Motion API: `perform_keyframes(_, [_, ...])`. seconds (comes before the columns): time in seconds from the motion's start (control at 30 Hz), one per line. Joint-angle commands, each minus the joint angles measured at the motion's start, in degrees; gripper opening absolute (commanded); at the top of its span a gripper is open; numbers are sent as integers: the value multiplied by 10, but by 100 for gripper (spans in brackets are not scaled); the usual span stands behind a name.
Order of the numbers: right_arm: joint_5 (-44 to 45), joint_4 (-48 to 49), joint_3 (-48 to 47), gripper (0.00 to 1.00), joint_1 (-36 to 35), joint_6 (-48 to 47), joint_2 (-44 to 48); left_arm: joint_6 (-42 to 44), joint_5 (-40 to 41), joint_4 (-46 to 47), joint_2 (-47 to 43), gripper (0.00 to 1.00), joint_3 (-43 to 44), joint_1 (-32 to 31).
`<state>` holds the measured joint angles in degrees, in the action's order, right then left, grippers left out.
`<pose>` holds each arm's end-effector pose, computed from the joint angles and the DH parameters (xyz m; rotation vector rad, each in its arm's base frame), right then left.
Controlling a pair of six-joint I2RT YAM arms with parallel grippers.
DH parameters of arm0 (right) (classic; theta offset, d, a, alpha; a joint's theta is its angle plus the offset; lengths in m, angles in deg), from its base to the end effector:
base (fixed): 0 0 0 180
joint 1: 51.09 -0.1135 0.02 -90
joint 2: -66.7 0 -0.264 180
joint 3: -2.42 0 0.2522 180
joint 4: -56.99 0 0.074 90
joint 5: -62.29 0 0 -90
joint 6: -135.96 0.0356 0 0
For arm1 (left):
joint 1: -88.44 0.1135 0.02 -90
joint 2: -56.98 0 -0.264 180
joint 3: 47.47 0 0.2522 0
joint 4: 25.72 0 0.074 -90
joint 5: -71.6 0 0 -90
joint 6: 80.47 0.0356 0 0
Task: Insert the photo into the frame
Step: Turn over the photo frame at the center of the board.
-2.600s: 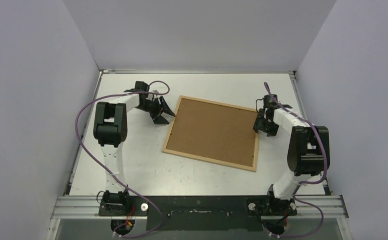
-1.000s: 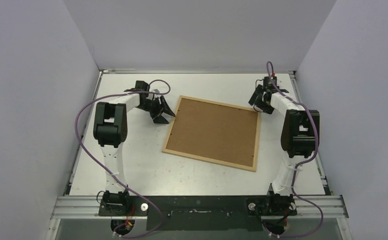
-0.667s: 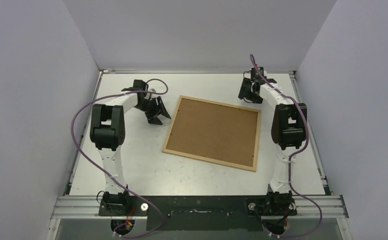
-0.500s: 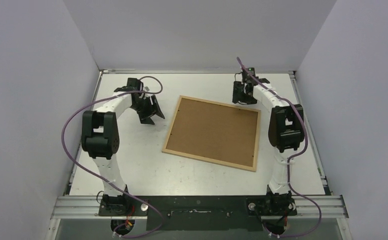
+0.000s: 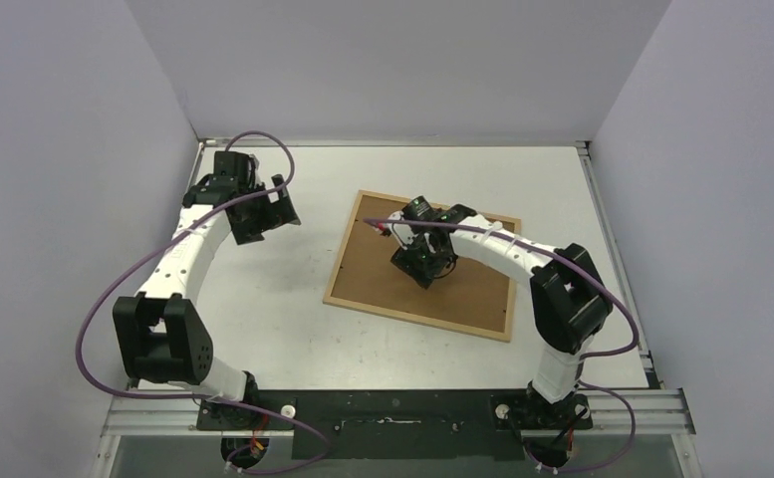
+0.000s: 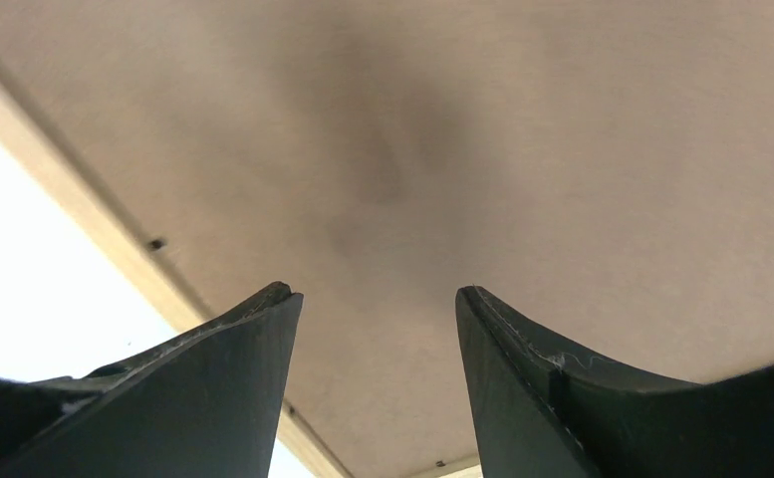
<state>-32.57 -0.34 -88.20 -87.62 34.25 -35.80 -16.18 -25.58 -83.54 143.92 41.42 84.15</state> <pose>0.2897 0.2184 0.2170 -1.1627 2.5435 0.2262 0.3181 -0.0283 0.2952 -0.4297 2.5390 -0.3606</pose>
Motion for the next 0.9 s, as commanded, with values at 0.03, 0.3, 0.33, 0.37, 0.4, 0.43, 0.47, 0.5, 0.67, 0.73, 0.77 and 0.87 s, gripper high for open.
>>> perform_keyframes(0.03, [-34,-55,25,59,-62,-88,37,-1,12,-30,-37,97,11,39])
perform_keyframes(0.3, [-66,-32,79,60,-115,-85,71,-23,5,-14,-67,97,17,61])
perform_keyframes(0.33, [-64,-32,81,60,-122,-86,67,-22,1,-13,-69,97,14,61])
perform_keyframes(0.37, [-61,-33,82,59,-131,-89,63,-24,-3,-10,-72,97,10,62])
perform_keyframes(0.4, [-54,-31,84,59,-139,-91,60,-27,-6,-6,-75,97,4,62])
perform_keyframes(0.43, [-50,-29,85,59,-146,-91,59,-30,-8,-3,-79,97,0,61])
perform_keyframes(0.47, [-48,-27,86,59,-151,-90,56,-32,-9,0,-83,97,-5,61])
perform_keyframes(0.5, [-47,-23,88,59,-154,-89,52,-34,-11,3,-86,97,-10,61])
perform_keyframes(0.67, [3,25,116,56,-166,-75,49,-45,-24,12,-96,97,-31,61])
perform_keyframes(0.73, [27,62,134,56,-166,-70,53,-48,-26,11,-100,97,-36,62])
perform_keyframes(0.77, [30,76,142,56,-165,-71,54,-49,-26,11,-103,97,-39,62])
perform_keyframes(0.87, [32,87,146,55,-165,-78,46,-50,-27,10,-110,97,-46,62])
